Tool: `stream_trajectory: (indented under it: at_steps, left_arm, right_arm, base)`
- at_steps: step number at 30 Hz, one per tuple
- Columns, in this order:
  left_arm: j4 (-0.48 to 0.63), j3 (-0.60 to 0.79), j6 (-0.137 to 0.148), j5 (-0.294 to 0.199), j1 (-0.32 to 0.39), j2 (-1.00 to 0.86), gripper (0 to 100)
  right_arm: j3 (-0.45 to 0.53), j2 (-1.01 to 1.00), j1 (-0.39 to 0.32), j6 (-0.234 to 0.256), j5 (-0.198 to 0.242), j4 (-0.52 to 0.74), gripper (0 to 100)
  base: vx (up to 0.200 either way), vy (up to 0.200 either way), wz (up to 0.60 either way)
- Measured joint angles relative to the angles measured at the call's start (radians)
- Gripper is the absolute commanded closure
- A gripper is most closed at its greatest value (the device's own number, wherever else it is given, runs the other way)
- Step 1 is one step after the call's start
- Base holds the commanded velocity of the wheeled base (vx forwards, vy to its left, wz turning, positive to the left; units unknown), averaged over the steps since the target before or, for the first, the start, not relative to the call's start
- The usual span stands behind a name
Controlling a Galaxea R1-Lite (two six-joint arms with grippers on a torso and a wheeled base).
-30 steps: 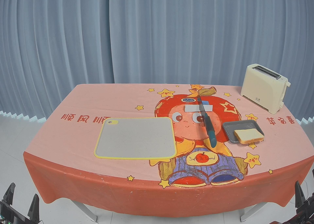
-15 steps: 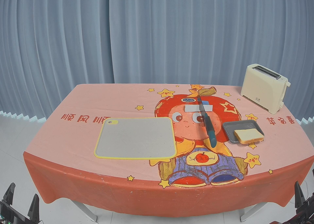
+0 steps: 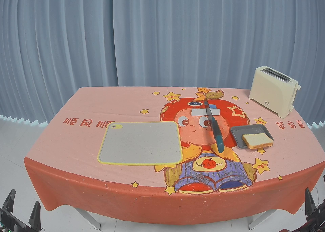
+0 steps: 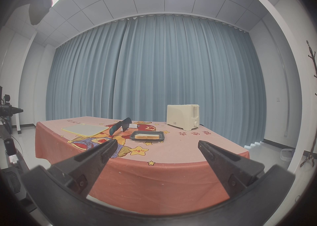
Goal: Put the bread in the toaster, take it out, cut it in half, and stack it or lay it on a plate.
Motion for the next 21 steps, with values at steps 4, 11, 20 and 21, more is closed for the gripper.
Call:
stream_trajectory:
  at_steps: [4, 11, 20, 21]
  left_arm:
    - [0.0, 0.0, 0.0, 0.0, 0.0, 0.0, 0]
    - [0.0, 0.0, 0.0, 0.0, 0.0, 0.0, 0]
    - [0.0, 0.0, 0.0, 0.0, 0.0, 0.0, 0]
    - [0.0, 0.0, 0.0, 0.0, 0.0, 0.0, 0]
  right_arm:
    - [0.0, 0.0, 0.0, 0.0, 0.0, 0.0, 0]
    - [0.0, 0.0, 0.0, 0.0, 0.0, 0.0, 0]
    - [0.0, 0.0, 0.0, 0.0, 0.0, 0.0, 0]
    - [0.0, 0.0, 0.0, 0.0, 0.0, 0.0, 0]
  base:
    - [0.0, 0.0, 0.0]
    - [0.0, 0.0, 0.0]
    - [0.0, 0.0, 0.0]
    - [0.0, 0.0, 0.0]
